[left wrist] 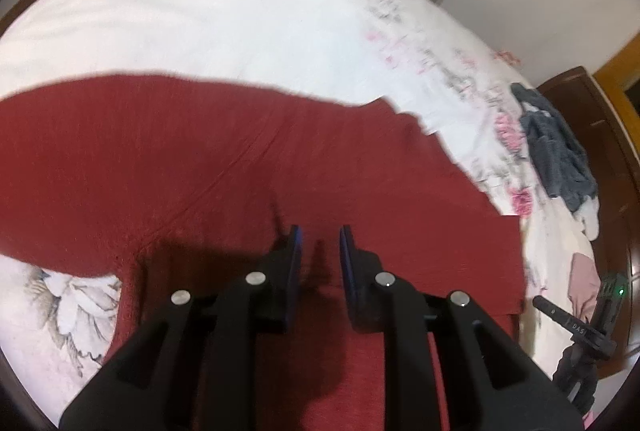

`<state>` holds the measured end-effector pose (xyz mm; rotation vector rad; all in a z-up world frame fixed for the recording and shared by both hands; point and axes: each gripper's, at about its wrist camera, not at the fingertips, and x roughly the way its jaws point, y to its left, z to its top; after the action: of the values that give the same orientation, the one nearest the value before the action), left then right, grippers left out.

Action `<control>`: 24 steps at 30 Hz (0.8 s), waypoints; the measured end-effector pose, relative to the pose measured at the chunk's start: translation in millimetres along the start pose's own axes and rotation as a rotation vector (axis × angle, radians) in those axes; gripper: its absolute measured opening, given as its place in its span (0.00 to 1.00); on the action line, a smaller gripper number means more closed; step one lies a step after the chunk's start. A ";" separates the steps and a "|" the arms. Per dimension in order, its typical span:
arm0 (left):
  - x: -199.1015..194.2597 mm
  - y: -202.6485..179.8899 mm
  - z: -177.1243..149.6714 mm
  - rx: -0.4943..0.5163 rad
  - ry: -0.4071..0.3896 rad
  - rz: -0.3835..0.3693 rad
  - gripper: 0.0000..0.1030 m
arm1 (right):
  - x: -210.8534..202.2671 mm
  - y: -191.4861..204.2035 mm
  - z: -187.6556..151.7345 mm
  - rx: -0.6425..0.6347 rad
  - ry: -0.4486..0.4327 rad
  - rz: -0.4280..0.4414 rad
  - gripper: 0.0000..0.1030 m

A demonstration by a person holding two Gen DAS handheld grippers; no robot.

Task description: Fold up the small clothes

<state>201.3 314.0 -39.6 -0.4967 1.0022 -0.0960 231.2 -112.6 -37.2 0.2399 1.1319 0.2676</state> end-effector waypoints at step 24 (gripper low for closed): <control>51.0 -10.9 -28.6 0.026 0.145 -0.002 0.28 | 55.4 24.4 -16.1 0.029 0.144 0.017 0.41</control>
<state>207.1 278.8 -87.3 -0.4719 1.1408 -0.1482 236.5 -70.5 -83.2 0.2593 1.2774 0.2872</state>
